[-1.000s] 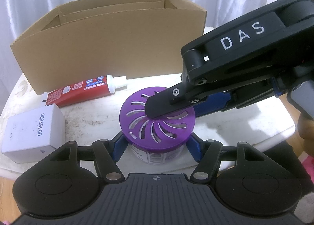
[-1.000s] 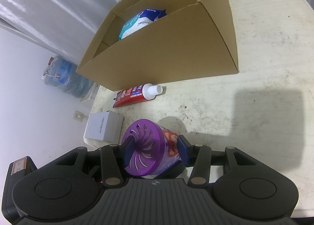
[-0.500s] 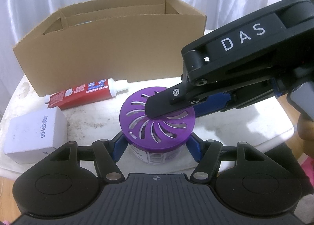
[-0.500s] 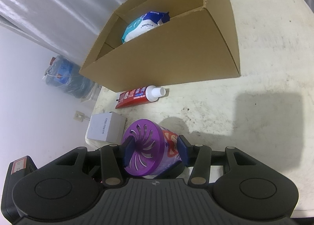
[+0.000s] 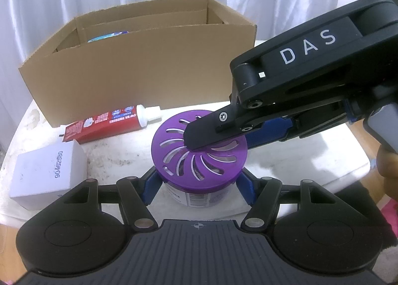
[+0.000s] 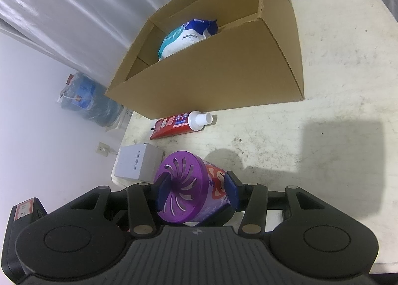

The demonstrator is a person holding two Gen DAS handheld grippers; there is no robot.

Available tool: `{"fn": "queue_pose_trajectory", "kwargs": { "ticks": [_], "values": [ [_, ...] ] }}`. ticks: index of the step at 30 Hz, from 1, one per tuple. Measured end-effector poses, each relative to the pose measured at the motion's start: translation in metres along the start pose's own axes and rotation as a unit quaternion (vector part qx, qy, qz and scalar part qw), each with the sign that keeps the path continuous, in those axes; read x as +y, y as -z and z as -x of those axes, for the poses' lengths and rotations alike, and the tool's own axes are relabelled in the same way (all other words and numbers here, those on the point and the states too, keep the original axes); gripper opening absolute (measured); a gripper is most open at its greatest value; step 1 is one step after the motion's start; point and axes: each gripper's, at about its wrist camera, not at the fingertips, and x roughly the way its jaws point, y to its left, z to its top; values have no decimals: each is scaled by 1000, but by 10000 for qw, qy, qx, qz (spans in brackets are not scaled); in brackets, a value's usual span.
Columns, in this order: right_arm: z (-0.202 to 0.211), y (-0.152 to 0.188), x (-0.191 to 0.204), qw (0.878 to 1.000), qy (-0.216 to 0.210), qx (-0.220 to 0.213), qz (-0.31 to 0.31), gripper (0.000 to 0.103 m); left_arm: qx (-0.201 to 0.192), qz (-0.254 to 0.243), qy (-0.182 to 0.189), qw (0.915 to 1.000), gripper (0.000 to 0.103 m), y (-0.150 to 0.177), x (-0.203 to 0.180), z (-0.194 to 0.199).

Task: Organize objects
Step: 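Carry the purple can with the right gripper over the cardboard box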

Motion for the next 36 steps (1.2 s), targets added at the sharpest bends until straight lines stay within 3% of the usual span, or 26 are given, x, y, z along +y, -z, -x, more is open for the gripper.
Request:
{"fn": "queue_pose_trajectory", "kwargs": {
  "ticks": [21,28,36],
  "values": [
    [28,3,15,9986,-317,-375,203,51,-341,-162,-225,9990,65,-7,-8,29],
    [46,-8,34,9948,-551,-762,394,51,-666,-310,-376,9966,65,-28,-5,50],
    [62,-44,61,9864,-710,-1227,828,52,-1088,-624,-586,9904,65,-73,5,61]
  ]
}}
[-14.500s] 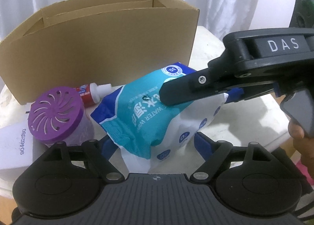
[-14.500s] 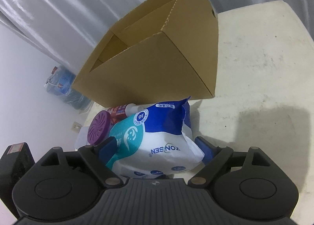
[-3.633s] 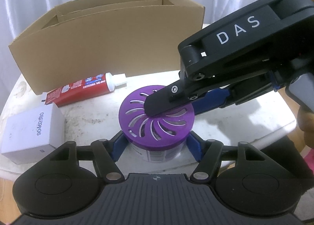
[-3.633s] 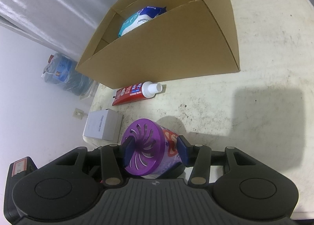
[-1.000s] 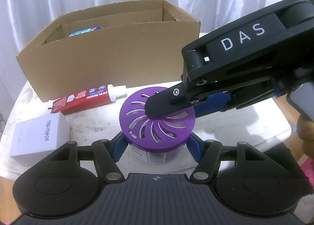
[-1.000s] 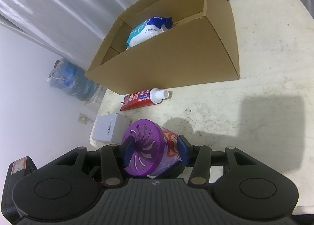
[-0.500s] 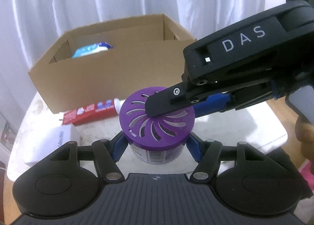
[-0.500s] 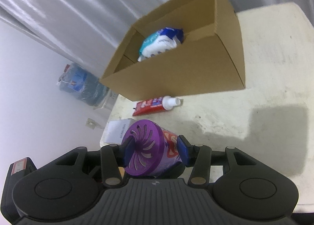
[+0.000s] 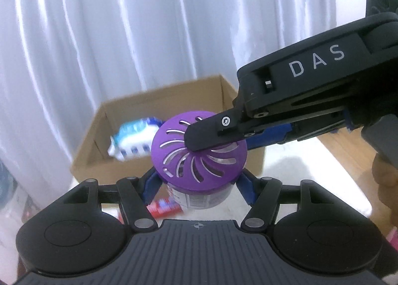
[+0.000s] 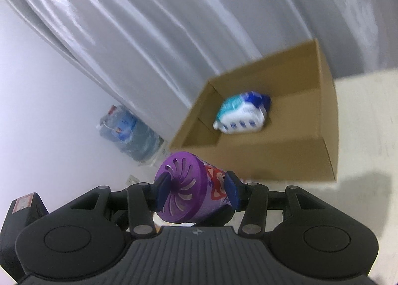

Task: Organize objects
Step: 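Carry the purple can with the right gripper over the cardboard box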

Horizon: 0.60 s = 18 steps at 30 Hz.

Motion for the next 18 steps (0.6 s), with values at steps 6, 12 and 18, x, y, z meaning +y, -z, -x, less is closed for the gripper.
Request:
{"fn": "queue_pose_trajectory", "kwargs": {
  "ticks": [6,12,18],
  "values": [
    [-16,-43,9,9995,-33,-79,295,52,-111,-137,0,9998,65,-36,24,-19],
    [-45,-83,4,9982,187,45,566,52,78,-120,138,9998,65,-68,47,-60],
    [-72,-124,-22,9960,593,311,584,52,483,242,715,9960,65,-97,65,-121]
  ]
}}
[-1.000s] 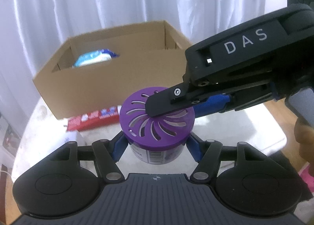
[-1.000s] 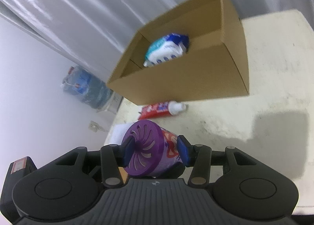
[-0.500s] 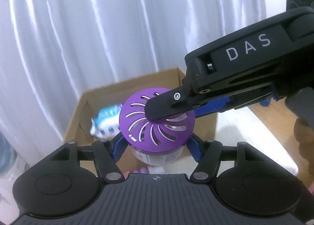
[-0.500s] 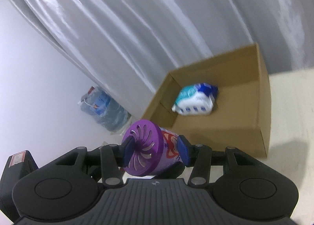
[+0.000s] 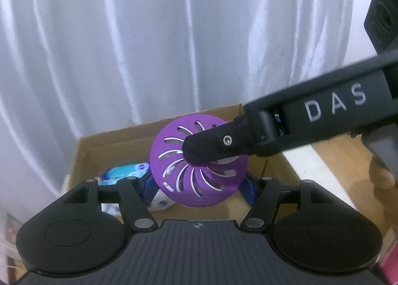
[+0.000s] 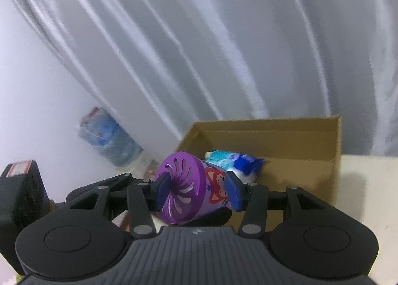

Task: Organize objects
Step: 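Carry the purple can with the right gripper over the cardboard box, then lower the purple can into the box and open the right gripper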

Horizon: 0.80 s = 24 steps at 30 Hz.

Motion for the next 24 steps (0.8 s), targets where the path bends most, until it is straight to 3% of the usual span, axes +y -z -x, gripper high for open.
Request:
{"fn": "queue_pose_trajectory", "kwargs": {
  "ticks": [4,12,19,24],
  "values": [
    [-24,-23,-28,9987,309,377,-113,52,429,267,366,9981,65,-17,10,-51],
    [-70,-45,-68,9928,735,938,-132,53,1237,741,843,9860,65,-41,26,-137],
    [-93,-49,-70,9887,910,1170,233,52,1543,1061,1065,9765,65,-46,33,-160],
    [-101,-49,-64,9851,1118,1183,563,52,1615,1033,1036,9760,65,-44,30,-167]
  ]
}}
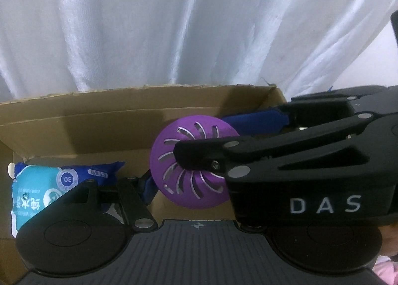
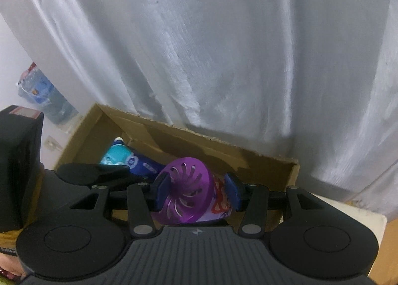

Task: Organize objects
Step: 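Lower the purple can into the box and open the right gripper, then move the open right gripper to the small white printed box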

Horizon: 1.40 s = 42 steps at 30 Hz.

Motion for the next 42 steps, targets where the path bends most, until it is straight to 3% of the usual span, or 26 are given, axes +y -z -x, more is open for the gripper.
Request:
{"fn": "queue_pose_trajectory", "kwargs": {
  "ticks": [6,14,19,21,28,33,37,42],
  "values": [
    [-1,-4,-2,10000,55,-32,71,52,-91,-65,-15,9999,75,10,-5,5],
    [16,-2,-6,9996,-85,-245,-75,52,-265,-113,-198,9994,81,15,-11,26],
    [62,10,-1,9961,-486,-698,-236,52,-537,-53,-324,9980,87,19,-7,67],
    [90,23,4,9919,-762,-984,-269,59,-732,-17,-348,9967,92,29,-6,93],
    [172,82,20,9763,-1289,-1727,-207,60,-1523,163,-520,9868,99,89,-6,188],
    [198,124,23,9679,-1489,-1994,-360,65,-1997,416,-722,9763,101,157,-8,234],
    [197,154,25,9656,-1619,-1934,-633,69,-2190,628,-1021,9683,102,205,-7,246],
    [176,184,41,9693,-1701,-1522,-917,75,-2218,1032,-1261,9614,102,259,9,251]
  ]
}}
